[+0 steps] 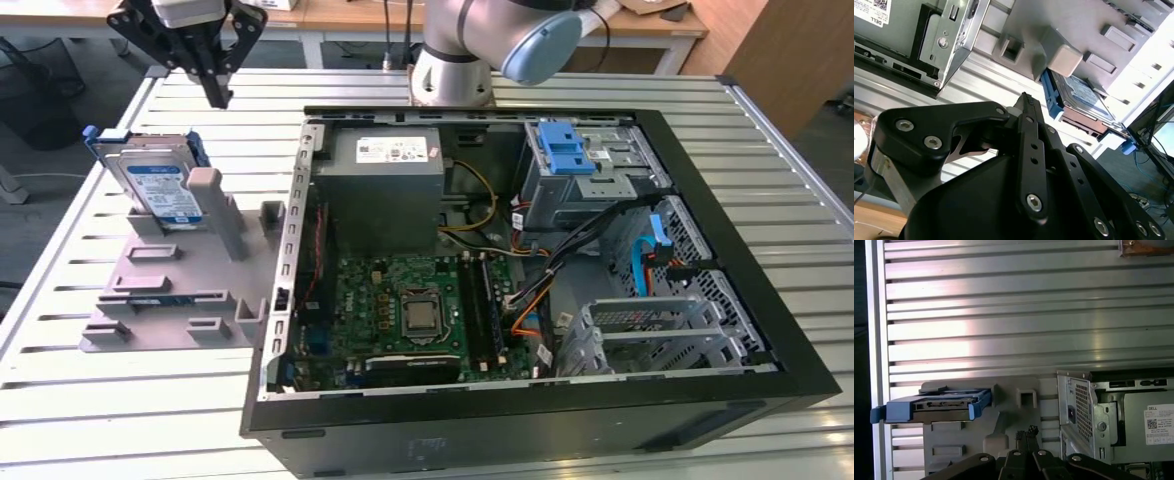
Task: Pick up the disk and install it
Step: 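Reach for the disk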
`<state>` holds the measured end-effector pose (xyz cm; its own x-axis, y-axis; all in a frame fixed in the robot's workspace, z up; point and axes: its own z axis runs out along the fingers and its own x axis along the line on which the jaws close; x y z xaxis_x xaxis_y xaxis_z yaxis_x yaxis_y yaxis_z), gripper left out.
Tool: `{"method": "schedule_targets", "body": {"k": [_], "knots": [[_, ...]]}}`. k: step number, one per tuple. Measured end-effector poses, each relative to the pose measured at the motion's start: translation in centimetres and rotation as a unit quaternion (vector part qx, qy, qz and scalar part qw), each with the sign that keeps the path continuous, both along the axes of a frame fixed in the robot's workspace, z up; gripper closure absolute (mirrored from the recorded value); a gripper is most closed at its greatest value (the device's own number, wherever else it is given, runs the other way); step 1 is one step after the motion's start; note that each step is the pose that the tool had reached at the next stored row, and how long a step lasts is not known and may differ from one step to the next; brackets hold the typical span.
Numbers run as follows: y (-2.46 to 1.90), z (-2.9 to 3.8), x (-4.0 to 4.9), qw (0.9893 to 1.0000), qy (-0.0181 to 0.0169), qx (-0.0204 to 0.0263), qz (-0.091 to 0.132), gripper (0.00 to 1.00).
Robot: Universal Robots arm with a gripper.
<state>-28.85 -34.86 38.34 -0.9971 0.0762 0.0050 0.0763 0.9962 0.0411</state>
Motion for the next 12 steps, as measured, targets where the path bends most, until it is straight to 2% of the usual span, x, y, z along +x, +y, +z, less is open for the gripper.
{"method": "schedule_targets", "body": {"k": [12], "knots": [[0.20,-0.24,-1.80,1.0000,0.0000,0.0000,0.000,0.89]]}}
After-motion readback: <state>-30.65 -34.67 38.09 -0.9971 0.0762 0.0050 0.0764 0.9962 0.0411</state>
